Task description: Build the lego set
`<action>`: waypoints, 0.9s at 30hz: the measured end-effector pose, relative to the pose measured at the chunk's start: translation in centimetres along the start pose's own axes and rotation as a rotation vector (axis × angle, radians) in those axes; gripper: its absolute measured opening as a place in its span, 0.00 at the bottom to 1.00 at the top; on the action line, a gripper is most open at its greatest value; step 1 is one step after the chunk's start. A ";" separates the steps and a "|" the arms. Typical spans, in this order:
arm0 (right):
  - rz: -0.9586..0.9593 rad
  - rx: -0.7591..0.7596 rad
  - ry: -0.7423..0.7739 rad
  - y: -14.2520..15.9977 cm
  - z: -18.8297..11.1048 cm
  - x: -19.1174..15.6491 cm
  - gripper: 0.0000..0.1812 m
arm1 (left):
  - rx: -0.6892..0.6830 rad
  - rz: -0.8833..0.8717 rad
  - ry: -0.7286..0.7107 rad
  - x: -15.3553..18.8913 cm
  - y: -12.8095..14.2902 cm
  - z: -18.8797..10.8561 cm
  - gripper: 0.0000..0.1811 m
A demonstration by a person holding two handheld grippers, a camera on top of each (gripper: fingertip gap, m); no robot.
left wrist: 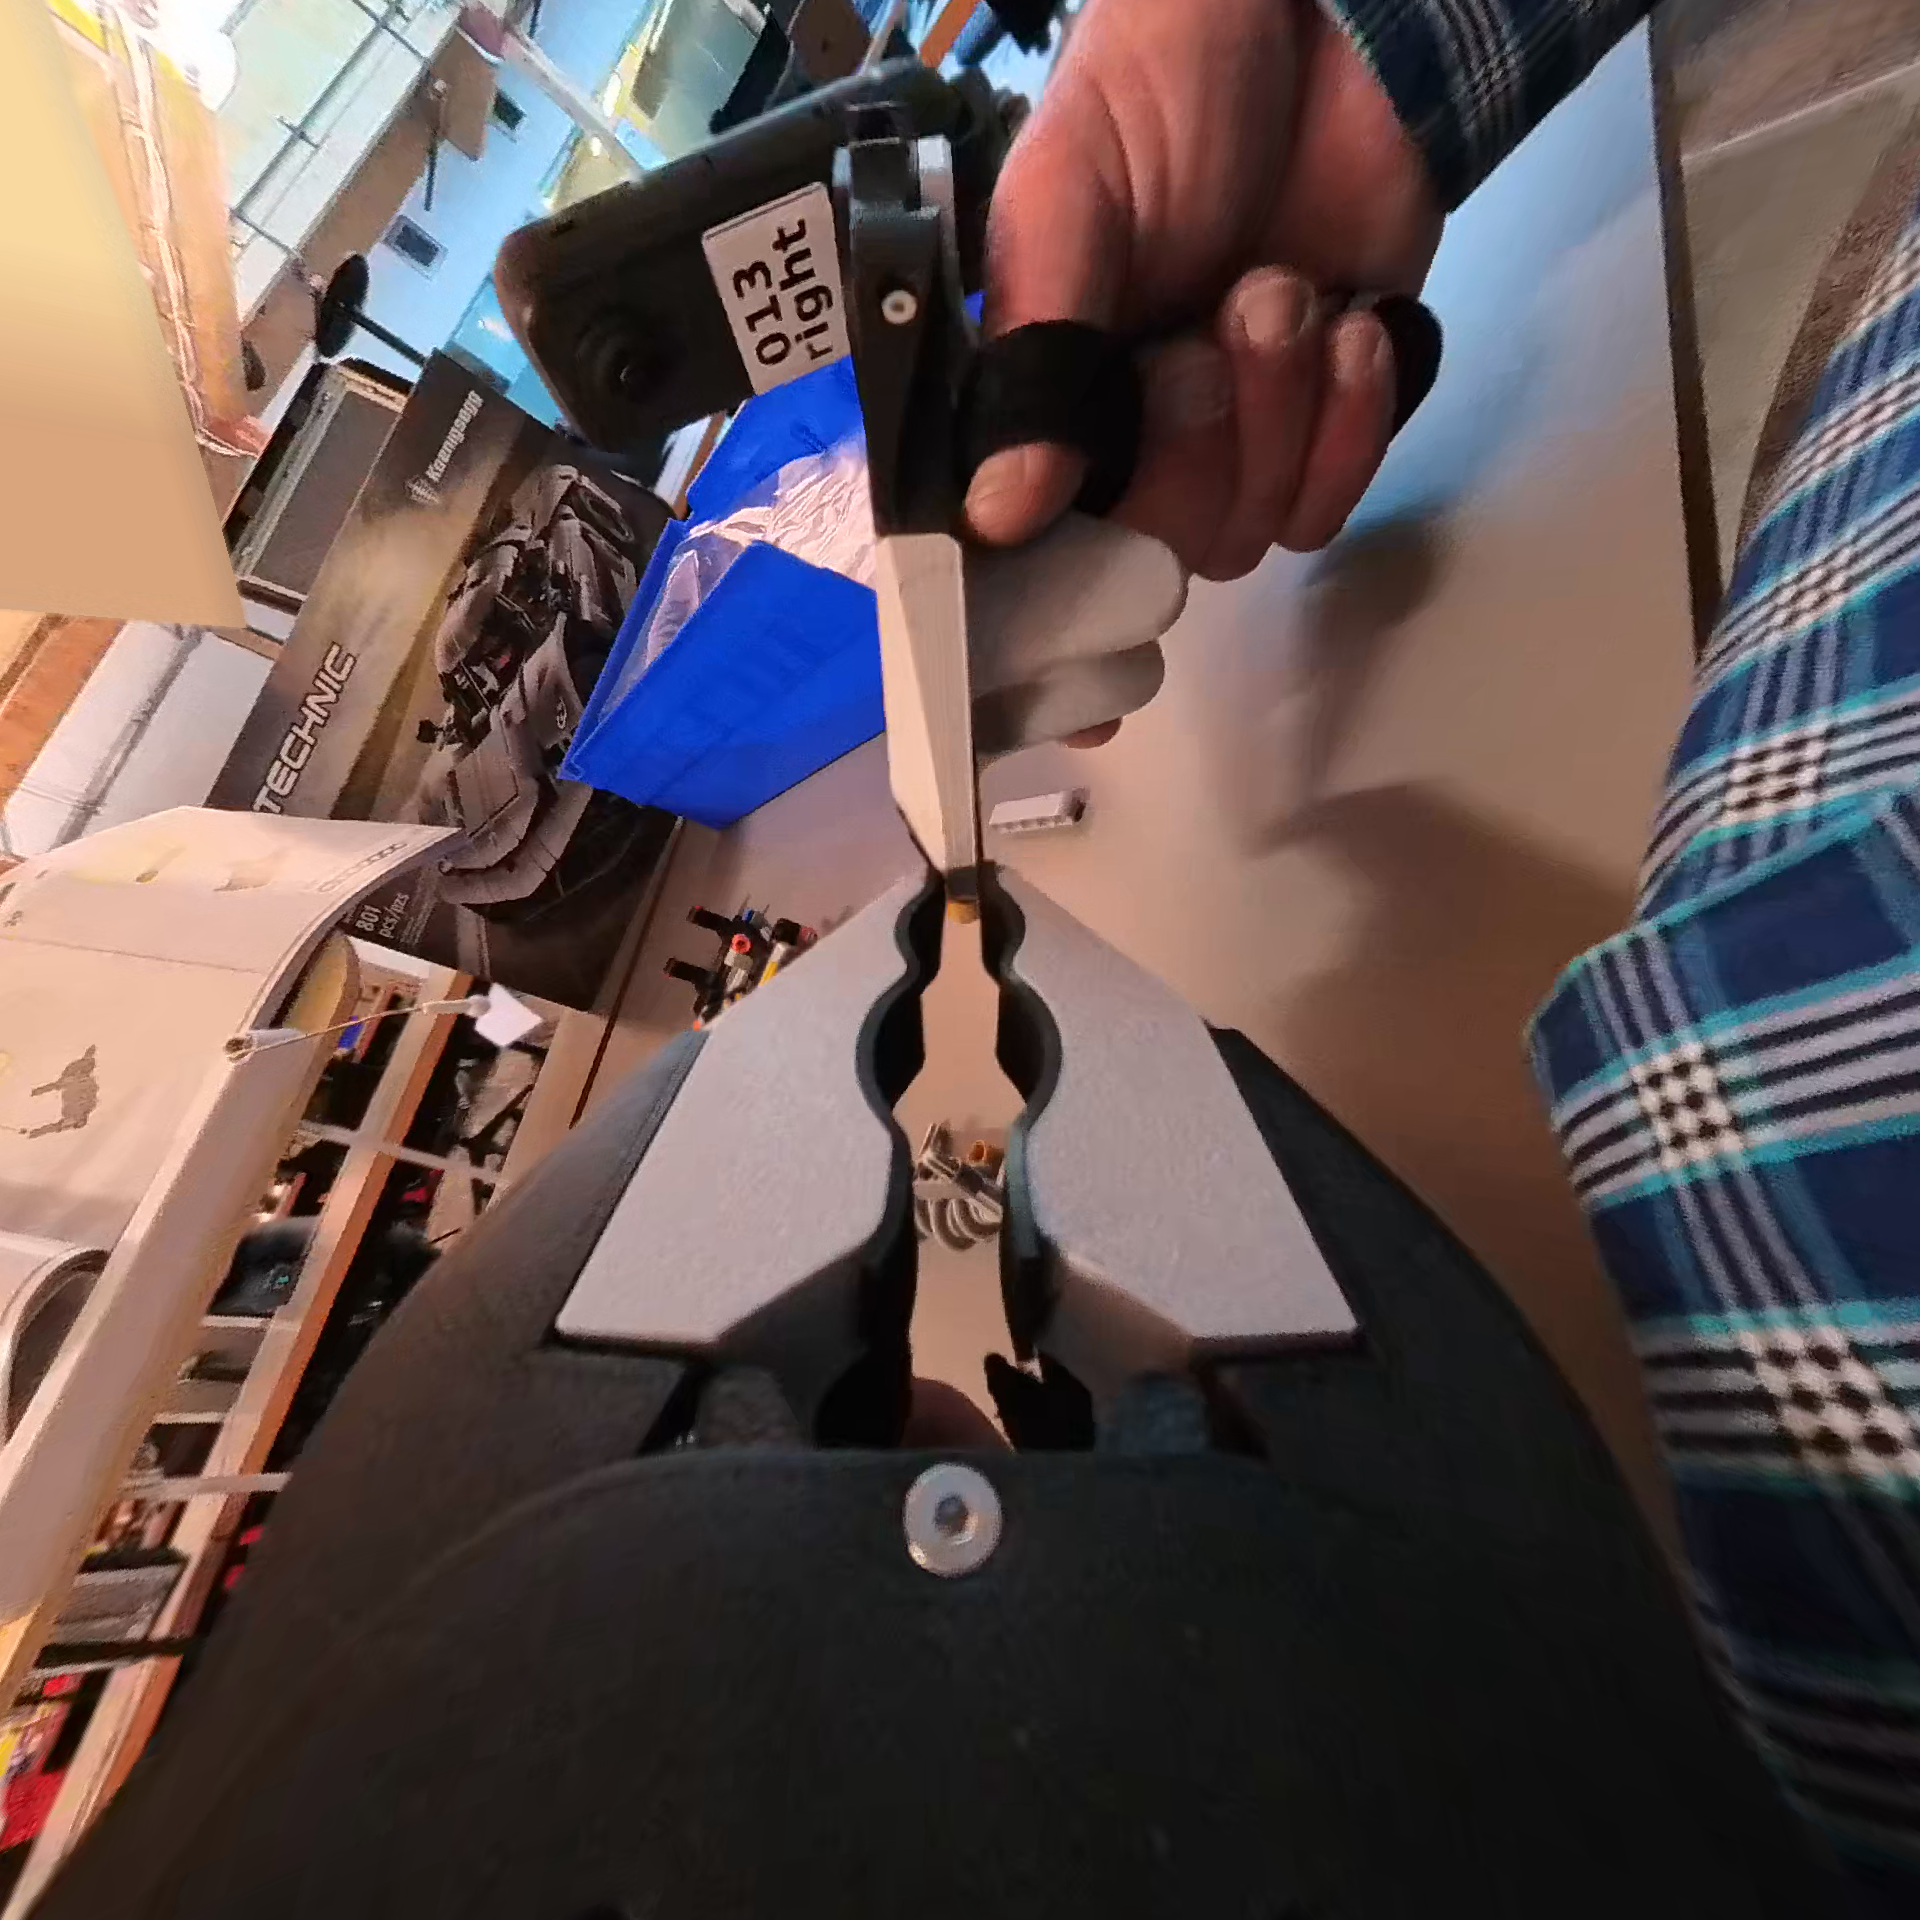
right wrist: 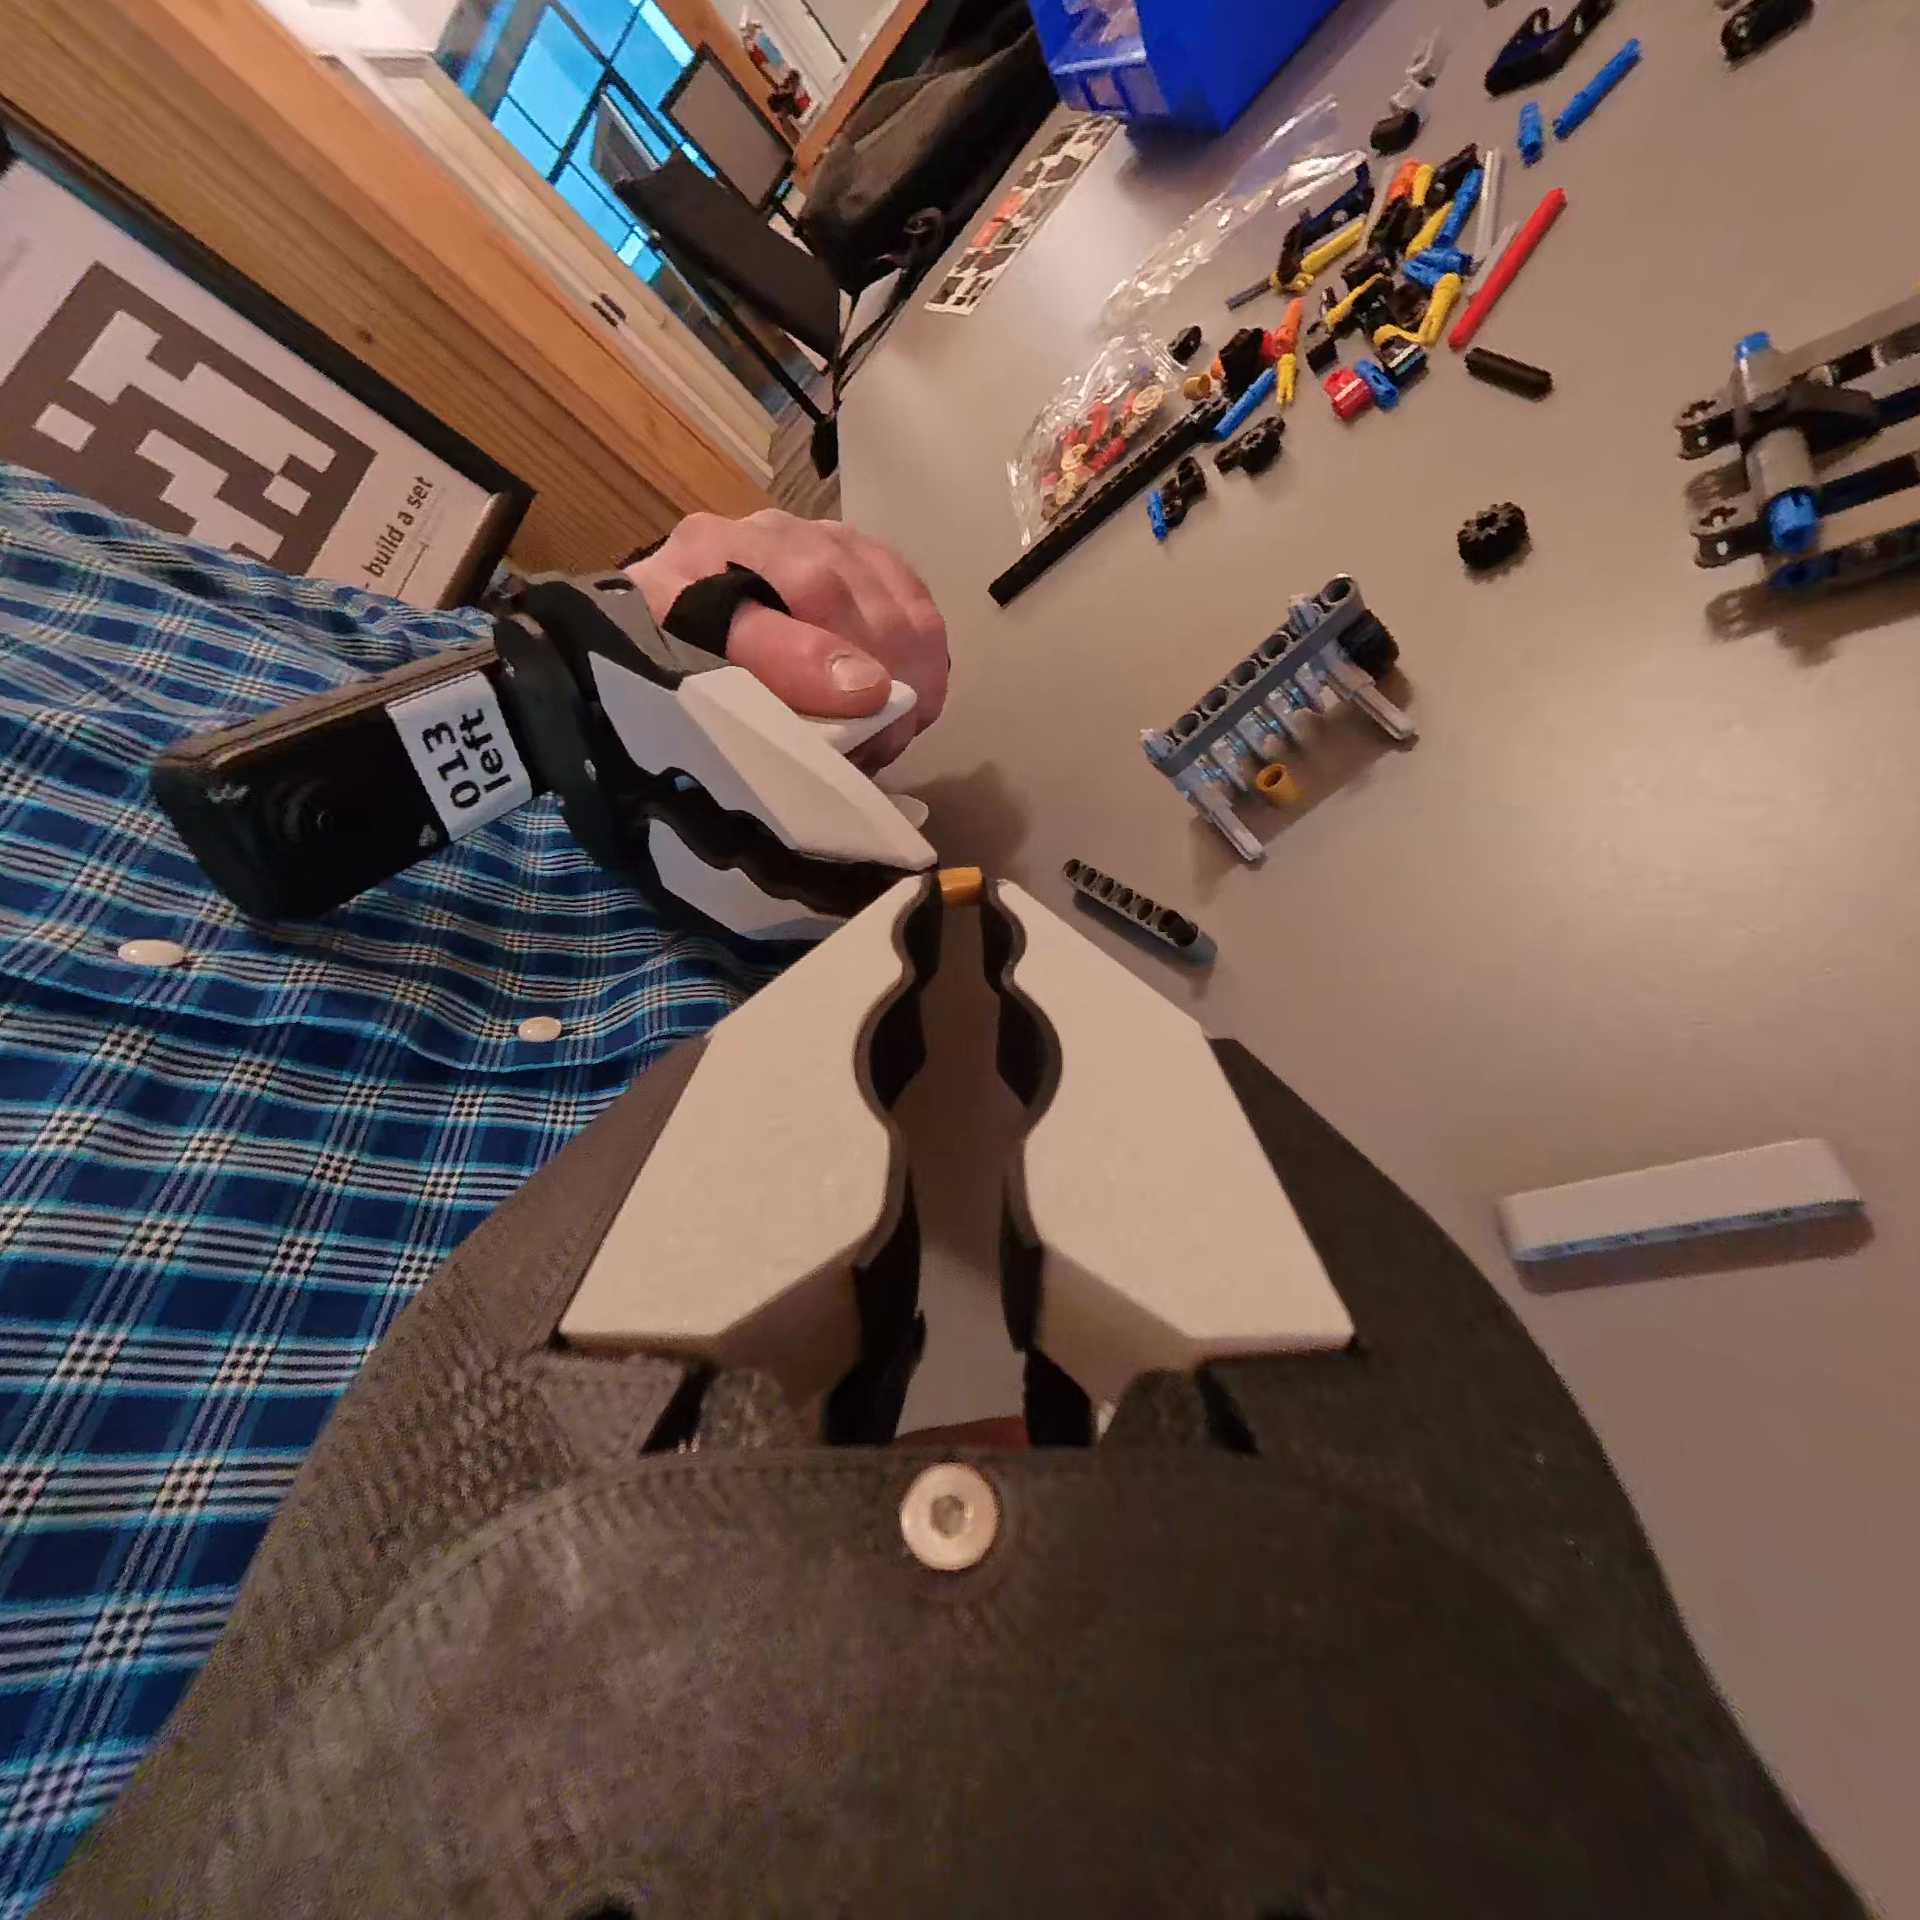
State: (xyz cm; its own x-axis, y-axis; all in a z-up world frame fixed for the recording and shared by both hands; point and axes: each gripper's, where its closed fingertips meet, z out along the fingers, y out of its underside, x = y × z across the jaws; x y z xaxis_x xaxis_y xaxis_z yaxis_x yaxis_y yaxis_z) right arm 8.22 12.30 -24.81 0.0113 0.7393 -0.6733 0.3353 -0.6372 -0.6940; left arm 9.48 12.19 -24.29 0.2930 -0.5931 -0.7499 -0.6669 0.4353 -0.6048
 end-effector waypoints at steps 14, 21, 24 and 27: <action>0.094 0.021 0.070 0.2 1.4 1.3 0.03 | -0.098 -0.069 -0.024 0.2 1.8 0.4 0.03; 0.097 0.072 0.089 -0.4 1.3 1.7 0.03 | -0.111 -0.135 -0.037 -0.3 2.1 0.5 0.03; 0.073 0.074 0.117 -0.3 1.1 2.2 0.09 | -0.115 -0.223 -0.013 -0.2 2.0 0.6 0.03; 0.071 0.078 0.122 -0.2 0.9 2.3 0.10 | -0.122 -0.269 -0.002 -0.1 1.9 0.7 0.03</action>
State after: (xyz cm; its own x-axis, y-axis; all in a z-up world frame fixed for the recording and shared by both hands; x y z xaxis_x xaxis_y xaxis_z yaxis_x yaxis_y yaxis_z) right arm 7.33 13.90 -26.46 0.1484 0.7094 -0.6890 0.2553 -0.7006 -0.6664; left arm 8.68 13.52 -25.58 0.4720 -0.6748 -0.5674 -0.6421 0.1778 -0.7457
